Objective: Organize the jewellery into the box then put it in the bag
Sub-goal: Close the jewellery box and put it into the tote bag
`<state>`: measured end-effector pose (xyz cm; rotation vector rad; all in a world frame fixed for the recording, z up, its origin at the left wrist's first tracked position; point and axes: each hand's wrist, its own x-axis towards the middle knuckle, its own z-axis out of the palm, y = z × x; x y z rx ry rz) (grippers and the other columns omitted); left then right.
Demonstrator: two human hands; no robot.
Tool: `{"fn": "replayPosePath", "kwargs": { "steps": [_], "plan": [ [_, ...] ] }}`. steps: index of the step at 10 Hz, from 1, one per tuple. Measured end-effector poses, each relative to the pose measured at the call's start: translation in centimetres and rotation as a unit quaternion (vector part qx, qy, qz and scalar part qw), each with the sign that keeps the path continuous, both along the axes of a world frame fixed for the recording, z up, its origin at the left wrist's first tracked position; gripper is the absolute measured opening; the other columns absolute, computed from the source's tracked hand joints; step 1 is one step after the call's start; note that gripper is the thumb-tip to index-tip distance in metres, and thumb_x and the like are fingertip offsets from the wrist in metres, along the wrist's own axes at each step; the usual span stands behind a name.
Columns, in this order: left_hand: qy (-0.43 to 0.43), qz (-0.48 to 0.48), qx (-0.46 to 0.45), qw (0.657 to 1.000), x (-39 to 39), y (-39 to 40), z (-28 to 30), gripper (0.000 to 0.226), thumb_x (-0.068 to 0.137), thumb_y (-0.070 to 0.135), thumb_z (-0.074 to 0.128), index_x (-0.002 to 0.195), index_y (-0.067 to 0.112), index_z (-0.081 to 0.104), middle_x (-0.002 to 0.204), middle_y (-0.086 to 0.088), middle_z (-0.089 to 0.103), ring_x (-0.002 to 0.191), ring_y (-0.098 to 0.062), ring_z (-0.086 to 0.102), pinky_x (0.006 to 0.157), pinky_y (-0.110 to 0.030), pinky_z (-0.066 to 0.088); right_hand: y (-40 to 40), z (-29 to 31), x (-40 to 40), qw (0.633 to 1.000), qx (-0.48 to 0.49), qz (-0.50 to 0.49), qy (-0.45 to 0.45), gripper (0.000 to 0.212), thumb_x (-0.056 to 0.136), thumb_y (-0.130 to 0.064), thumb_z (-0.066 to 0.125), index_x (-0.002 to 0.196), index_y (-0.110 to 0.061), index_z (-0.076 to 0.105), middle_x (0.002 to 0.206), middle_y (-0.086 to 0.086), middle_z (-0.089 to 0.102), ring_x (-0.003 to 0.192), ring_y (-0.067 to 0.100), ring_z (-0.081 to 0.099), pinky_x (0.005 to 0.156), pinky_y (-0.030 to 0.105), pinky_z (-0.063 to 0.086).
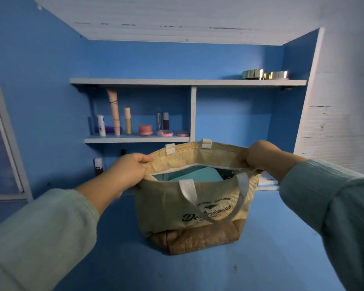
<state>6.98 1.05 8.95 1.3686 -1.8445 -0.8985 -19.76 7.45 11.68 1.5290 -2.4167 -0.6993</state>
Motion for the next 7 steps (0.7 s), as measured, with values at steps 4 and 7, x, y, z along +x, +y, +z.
{"fn": "replayPosePath", "kwargs": {
  "steps": [4,7],
  "plan": [
    [0.038,0.044,-0.019,0.998,0.4,-1.0,6.3,0.022,0.092,0.014,0.055,0.11,0.011,0.067,0.11,-0.011,0.052,0.075,-0.028,0.053,0.049,-0.034,0.051,1.8,5.4,0.4,0.984,-0.156,-0.006,-0.086,0.011,0.094,-0.022,0.053,0.088,-0.013,0.057,0.064,-0.005,0.044,0.053,0.007,0.039,0.054,0.019,0.036],
    [-0.111,0.03,-0.013,0.993,0.7,-0.6,2.7,0.034,0.094,0.001,0.038,0.101,0.02,0.066,0.12,-0.013,0.052,0.086,-0.032,0.056,0.059,-0.033,0.051,1.2,1.1,-0.2,0.85,-0.296,-0.057,-0.432,0.012,0.087,-0.002,0.056,0.076,-0.005,0.055,0.071,0.006,0.053,0.056,0.014,0.053,0.041,0.021,0.047]
  ]
}}
